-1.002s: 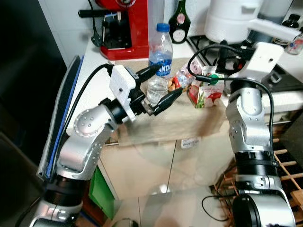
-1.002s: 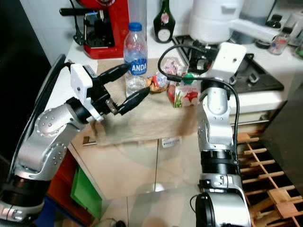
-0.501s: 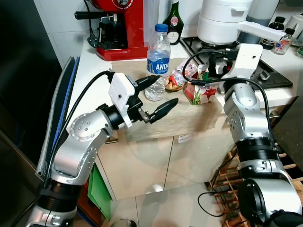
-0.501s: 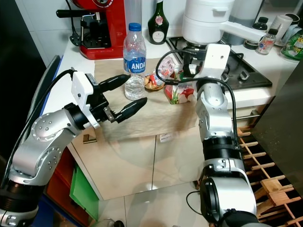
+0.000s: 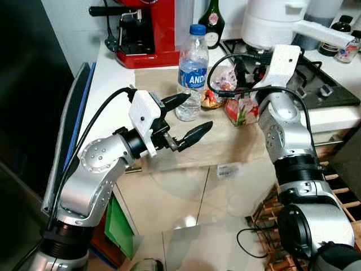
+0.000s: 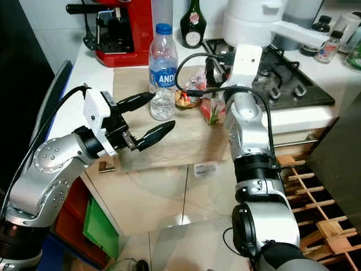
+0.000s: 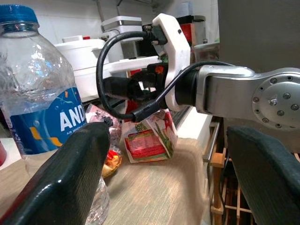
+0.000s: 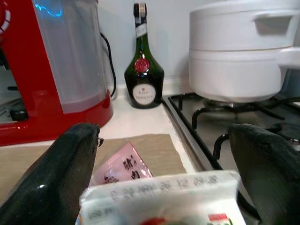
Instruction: Restocking fridge
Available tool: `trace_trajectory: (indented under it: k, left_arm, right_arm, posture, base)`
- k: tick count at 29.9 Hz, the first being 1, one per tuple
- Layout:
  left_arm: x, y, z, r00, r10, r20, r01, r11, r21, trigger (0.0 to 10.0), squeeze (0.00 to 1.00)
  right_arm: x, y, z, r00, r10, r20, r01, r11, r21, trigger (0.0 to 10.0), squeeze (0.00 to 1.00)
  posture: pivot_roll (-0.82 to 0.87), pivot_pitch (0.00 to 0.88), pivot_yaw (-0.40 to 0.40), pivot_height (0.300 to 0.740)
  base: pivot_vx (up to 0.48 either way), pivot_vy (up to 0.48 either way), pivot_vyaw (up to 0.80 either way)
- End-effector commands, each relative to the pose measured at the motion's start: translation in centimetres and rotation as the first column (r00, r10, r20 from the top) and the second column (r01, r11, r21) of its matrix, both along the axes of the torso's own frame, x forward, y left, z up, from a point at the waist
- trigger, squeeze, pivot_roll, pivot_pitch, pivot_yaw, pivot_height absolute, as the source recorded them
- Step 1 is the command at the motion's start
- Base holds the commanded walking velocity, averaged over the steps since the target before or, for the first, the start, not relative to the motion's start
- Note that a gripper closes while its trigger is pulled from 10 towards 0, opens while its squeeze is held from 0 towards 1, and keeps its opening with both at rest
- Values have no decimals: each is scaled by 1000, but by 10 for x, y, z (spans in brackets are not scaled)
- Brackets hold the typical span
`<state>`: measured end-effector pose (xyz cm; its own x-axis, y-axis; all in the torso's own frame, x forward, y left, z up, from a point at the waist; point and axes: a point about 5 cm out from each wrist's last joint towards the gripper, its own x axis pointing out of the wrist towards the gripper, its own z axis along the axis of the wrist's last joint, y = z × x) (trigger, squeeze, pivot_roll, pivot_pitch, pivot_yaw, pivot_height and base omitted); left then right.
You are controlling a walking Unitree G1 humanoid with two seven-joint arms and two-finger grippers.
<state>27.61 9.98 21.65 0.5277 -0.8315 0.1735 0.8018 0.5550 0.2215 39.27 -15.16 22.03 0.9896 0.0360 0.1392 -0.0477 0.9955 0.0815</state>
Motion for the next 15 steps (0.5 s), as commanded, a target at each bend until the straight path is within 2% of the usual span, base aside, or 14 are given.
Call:
trace_trajectory:
  k: [1, 15]
  left_arm:
    - [-3, -2, 0, 1000, -2, -1, 2, 1000, 16, 10000, 0]
    - [-3, -5, 0, 1000, -5, -11, 5, 1000, 24, 10000, 0]
  right_arm:
    - [2, -1, 3, 1000, -9, -5, 9, 1000, -8, 10000, 0]
    - [0, 2, -7, 996, 2, -93, -5, 1000, -28, 10000, 0]
  posture:
    - [39, 0, 10, 740]
    - [34, 0, 9, 740]
  base:
    - [0, 0, 0]
    - [0, 0, 0]
